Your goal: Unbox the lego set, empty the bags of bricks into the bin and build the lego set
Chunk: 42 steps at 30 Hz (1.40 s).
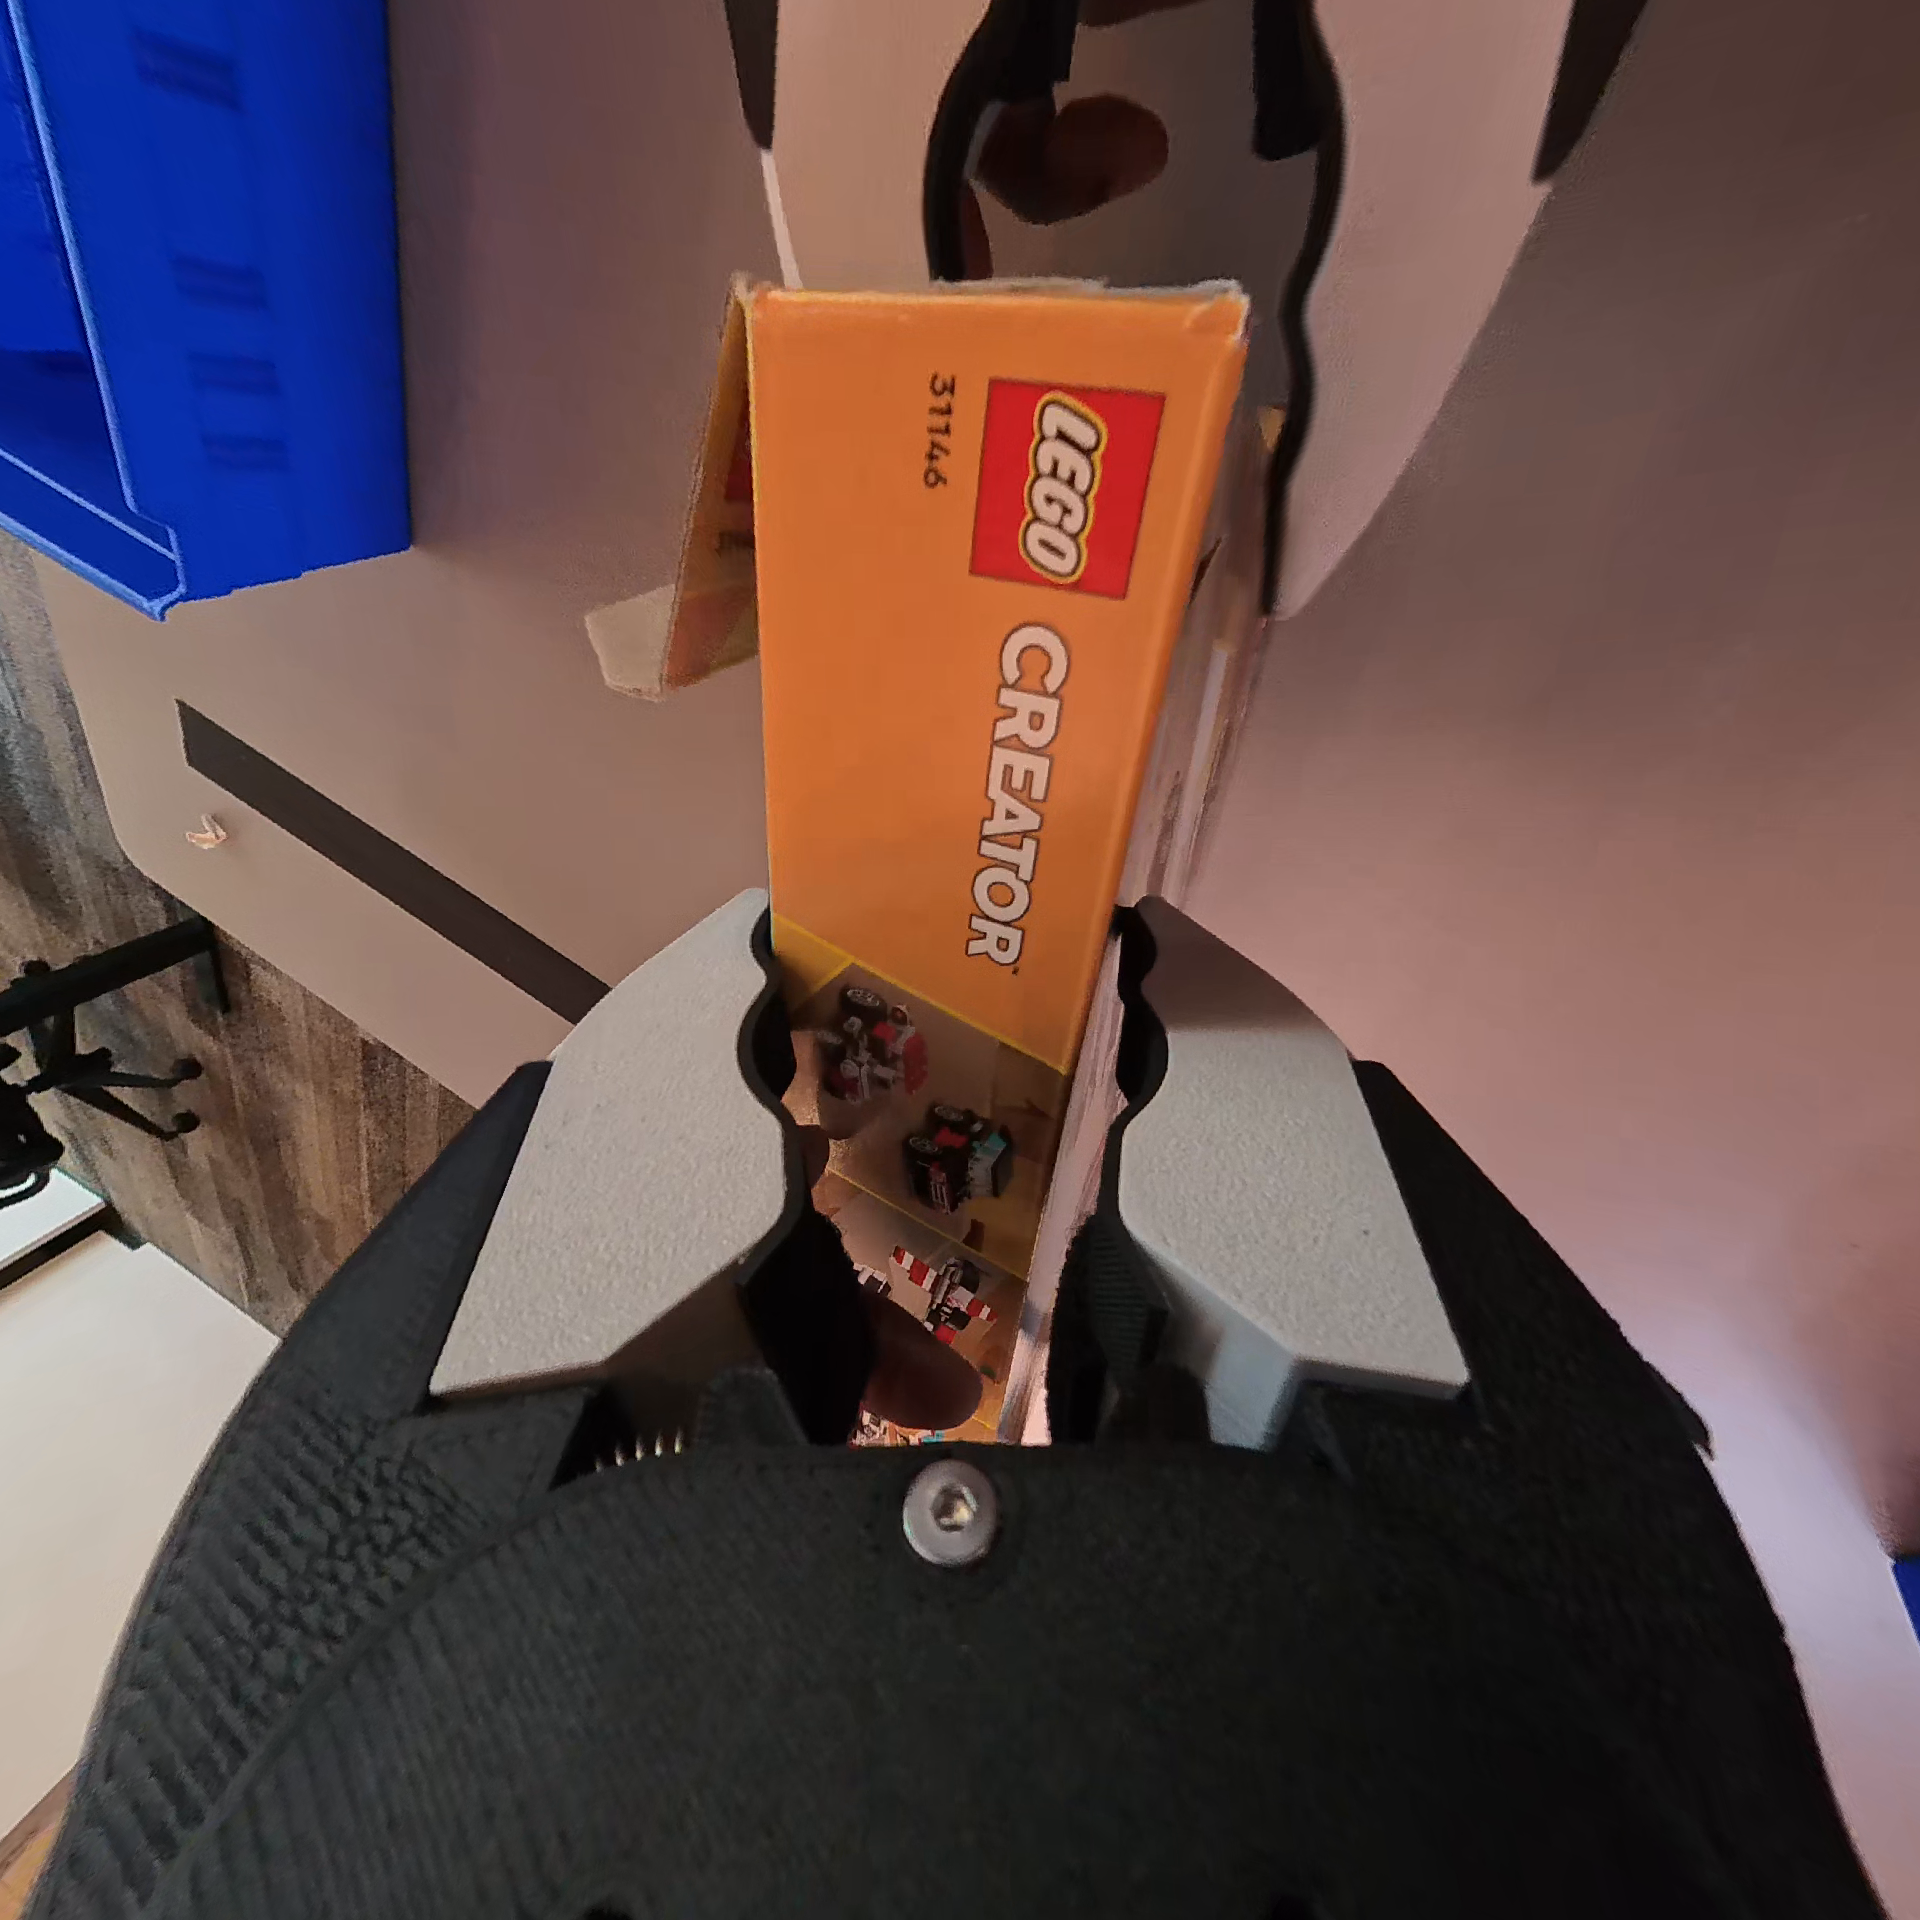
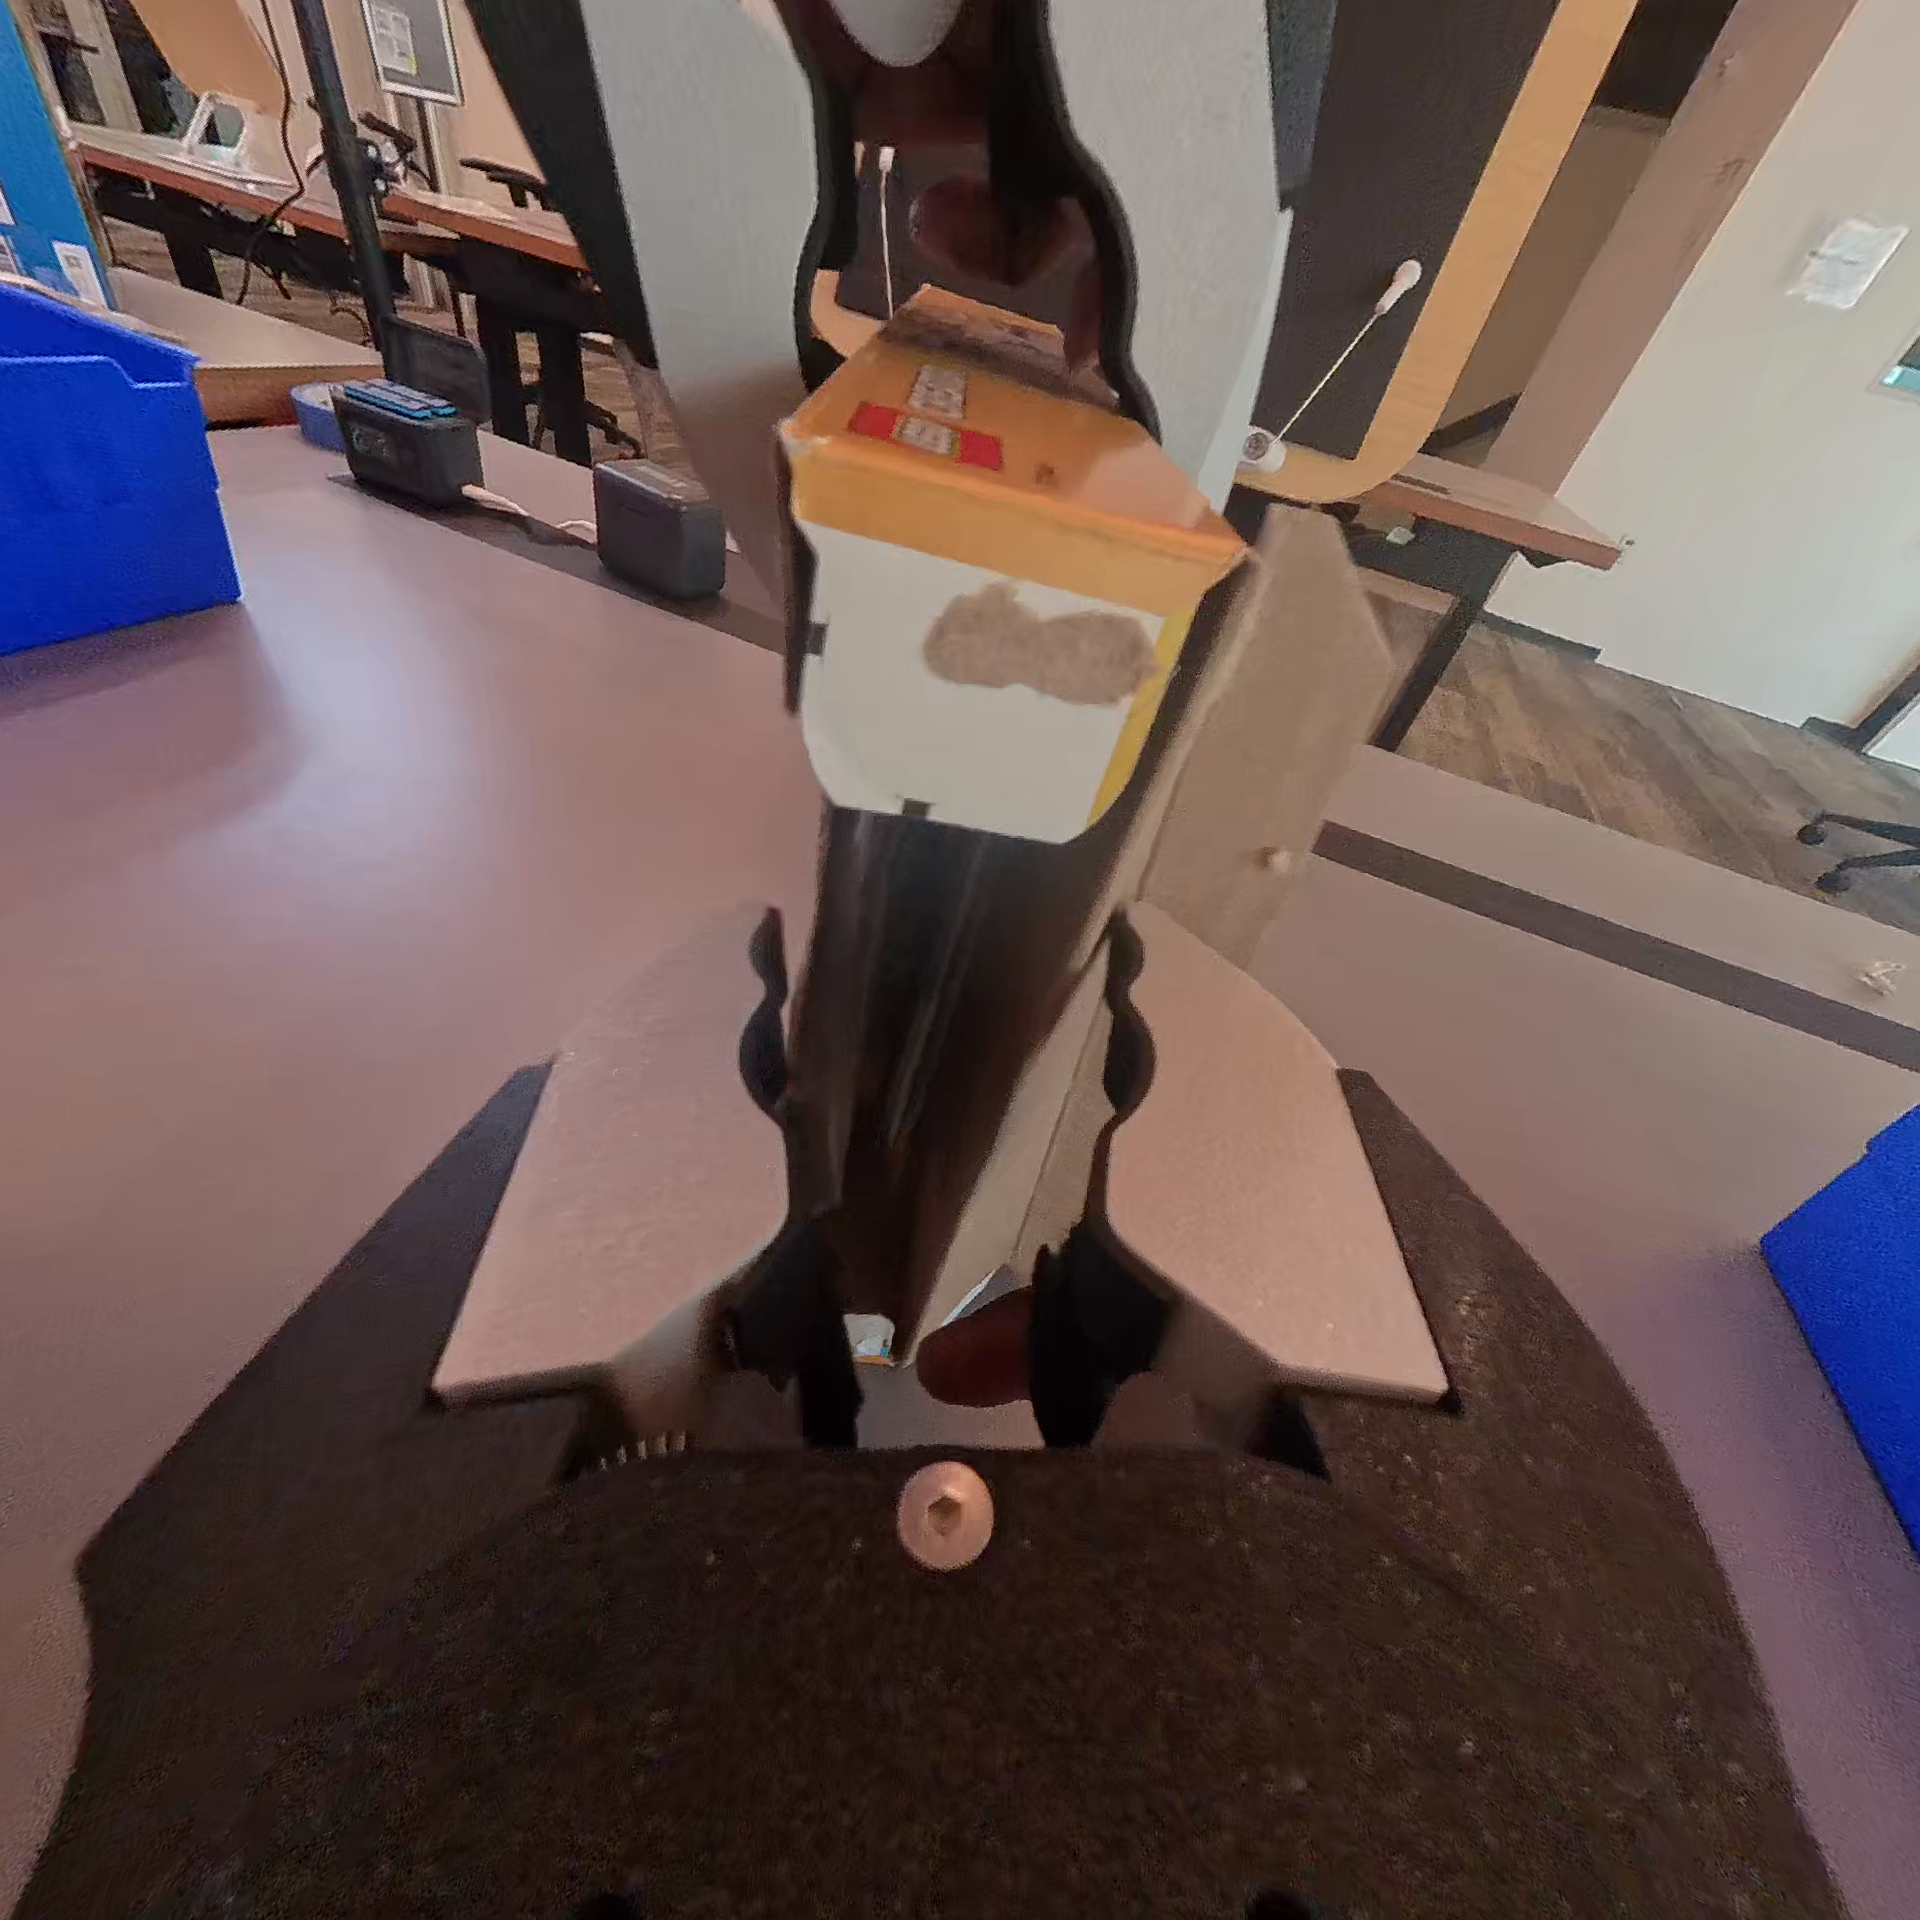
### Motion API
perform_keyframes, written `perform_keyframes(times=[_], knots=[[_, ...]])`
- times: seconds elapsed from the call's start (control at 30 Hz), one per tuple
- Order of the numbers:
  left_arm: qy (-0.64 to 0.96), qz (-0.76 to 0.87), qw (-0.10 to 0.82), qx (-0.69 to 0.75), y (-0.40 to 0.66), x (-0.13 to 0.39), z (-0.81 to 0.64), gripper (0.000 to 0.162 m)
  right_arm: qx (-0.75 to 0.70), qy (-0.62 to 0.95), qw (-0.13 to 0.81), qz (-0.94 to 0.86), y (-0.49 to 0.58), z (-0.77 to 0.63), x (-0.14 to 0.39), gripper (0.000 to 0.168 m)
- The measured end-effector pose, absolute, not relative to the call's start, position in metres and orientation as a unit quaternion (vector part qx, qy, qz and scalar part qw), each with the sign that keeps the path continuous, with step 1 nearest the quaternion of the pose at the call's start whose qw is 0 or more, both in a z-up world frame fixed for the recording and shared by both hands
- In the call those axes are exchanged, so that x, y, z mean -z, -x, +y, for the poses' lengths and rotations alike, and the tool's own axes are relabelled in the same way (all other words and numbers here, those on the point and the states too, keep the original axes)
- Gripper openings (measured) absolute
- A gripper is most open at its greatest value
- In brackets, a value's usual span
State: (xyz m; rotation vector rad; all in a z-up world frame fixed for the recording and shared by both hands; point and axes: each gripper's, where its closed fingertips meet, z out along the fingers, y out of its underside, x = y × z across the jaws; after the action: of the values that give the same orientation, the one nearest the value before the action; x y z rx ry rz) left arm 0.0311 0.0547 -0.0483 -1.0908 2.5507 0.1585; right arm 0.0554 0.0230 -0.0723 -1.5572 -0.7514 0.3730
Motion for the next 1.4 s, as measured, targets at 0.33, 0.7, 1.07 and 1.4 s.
perform_keyframes(times=[0.33,0.7,1.07,1.4], knots=[[0.401,0.894,0.177,-0.095,-0.033,0.055,0.059,0.067,-0.177,0.653,0.637,-0.370,-0.051,0.022,0.071,0.031],[0.347,0.918,0.191,-0.019,-0.061,0.035,0.018,0.060,-0.185,0.655,0.633,-0.368,-0.052,0.023,0.072,0.033],[0.383,0.905,0.184,-0.028,-0.049,0.024,0.026,0.053,-0.212,0.626,0.649,-0.376,-0.062,0.016,0.059,0.067],[0.472,0.787,0.389,0.084,-0.022,-0.050,0.021,0.053,-0.277,0.507,0.688,-0.440,-0.113,-0.004,0.017,0.080]])
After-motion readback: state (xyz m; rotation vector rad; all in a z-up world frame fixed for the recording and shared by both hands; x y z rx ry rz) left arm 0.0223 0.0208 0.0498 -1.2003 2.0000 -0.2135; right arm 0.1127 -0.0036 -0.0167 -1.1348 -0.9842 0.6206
